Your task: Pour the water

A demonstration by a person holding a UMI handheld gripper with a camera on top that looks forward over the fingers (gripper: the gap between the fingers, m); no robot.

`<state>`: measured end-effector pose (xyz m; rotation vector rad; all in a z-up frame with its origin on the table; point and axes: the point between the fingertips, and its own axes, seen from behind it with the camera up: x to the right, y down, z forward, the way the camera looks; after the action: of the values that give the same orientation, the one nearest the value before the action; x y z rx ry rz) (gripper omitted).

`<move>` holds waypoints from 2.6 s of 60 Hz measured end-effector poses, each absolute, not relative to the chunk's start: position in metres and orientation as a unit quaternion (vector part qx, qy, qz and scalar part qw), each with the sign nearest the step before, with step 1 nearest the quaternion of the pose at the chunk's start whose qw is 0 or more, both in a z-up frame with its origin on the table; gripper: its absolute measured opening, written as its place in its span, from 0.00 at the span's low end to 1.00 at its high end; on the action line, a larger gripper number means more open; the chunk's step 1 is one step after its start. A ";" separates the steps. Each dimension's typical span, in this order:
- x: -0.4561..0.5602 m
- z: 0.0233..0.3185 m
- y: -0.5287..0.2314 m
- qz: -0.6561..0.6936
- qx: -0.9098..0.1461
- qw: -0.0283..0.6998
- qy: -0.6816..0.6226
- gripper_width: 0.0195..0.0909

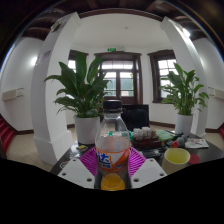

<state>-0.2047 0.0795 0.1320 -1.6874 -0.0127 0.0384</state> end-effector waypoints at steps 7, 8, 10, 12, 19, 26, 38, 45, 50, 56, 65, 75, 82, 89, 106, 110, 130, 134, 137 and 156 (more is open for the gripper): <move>-0.205 0.134 0.081 0.022 -0.747 0.665 -0.003 0.23; -0.205 0.134 0.081 0.023 -0.747 0.664 -0.002 0.23; -0.203 0.134 0.081 0.027 -0.749 0.663 0.003 0.23; -0.201 0.132 0.082 0.035 -0.749 0.661 0.011 0.23; -0.196 0.151 0.084 0.115 -0.738 0.661 0.075 0.22; -0.178 0.171 0.088 0.234 -0.703 0.642 0.198 0.23; -0.145 0.168 0.099 0.425 -0.591 0.553 0.407 0.23; -0.133 0.169 0.103 0.491 -0.514 0.513 0.481 0.23; -0.126 0.176 0.105 0.534 -0.457 0.481 0.523 0.23; -0.115 0.176 0.111 0.570 -0.399 0.449 0.561 0.24; -0.096 0.178 0.109 0.601 -0.324 0.407 0.607 0.23; -0.086 0.168 0.109 0.608 -0.301 0.378 0.629 0.24; -0.091 0.168 0.107 0.608 -0.310 0.382 0.624 0.23; -0.107 0.179 0.109 0.580 -0.390 0.414 0.583 0.23; -0.114 0.281 0.118 0.313 -0.659 0.631 0.263 0.23; -0.100 0.305 0.116 0.224 -0.682 0.671 0.185 0.23; 0.057 0.313 0.116 -0.143 -0.717 0.676 0.095 0.25; 0.090 0.291 0.118 -0.162 -0.724 0.663 0.102 0.25; 0.106 0.273 0.120 -0.170 -0.731 0.652 0.107 0.25; 0.184 0.151 0.125 -0.178 -0.760 0.606 0.156 0.25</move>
<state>0.1842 0.1250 0.1508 -1.7567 0.3612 -0.4125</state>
